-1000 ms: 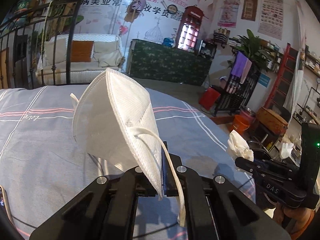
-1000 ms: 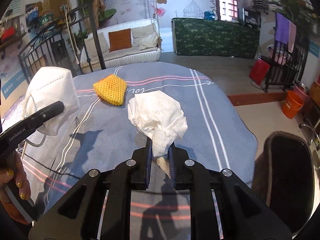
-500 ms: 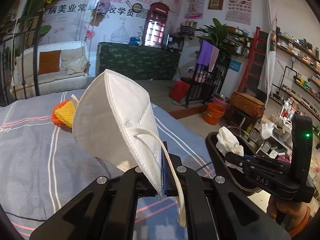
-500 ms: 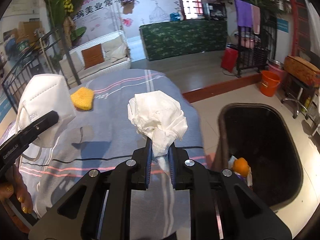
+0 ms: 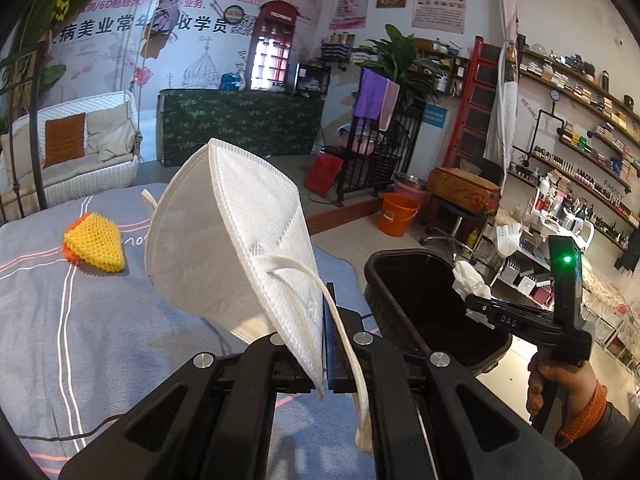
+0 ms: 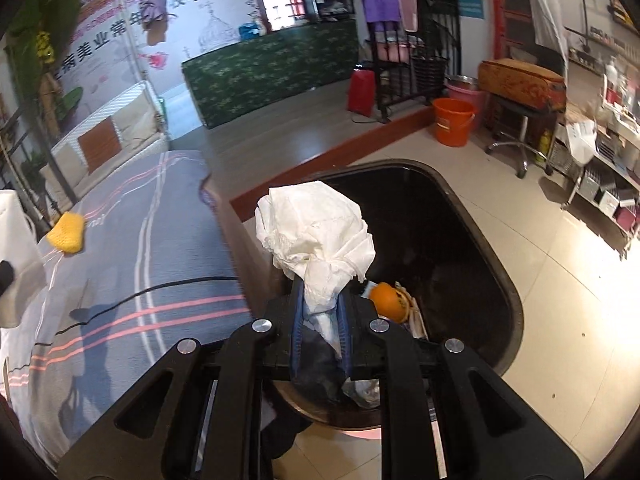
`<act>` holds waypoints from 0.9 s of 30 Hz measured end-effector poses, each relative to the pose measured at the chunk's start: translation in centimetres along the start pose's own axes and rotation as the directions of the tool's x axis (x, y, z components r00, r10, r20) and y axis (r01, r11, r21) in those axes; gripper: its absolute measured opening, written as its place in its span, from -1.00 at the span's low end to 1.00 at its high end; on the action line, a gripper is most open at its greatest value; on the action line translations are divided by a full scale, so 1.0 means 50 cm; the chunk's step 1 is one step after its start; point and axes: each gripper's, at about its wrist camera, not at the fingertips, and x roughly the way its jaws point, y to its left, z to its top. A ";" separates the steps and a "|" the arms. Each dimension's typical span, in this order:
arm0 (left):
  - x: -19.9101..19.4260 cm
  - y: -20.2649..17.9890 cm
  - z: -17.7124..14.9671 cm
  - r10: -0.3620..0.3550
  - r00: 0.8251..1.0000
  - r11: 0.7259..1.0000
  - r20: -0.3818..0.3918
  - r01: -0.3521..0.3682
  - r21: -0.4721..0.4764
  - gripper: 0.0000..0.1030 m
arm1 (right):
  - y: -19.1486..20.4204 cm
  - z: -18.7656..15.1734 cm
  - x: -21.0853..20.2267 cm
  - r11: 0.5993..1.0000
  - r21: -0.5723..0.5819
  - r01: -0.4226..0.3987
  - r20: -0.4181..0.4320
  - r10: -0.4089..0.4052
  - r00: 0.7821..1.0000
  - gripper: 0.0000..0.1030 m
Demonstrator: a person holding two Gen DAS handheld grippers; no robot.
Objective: Collect trash
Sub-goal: 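Carry the mask and tissue to the bin and release the tissue from the right tool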
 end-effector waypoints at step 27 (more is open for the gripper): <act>0.104 -0.141 -0.015 -0.203 0.971 0.966 -0.127 0.220 0.134 -0.93 | -0.074 0.011 -0.004 0.990 0.112 0.084 0.046 -0.090 0.995 0.48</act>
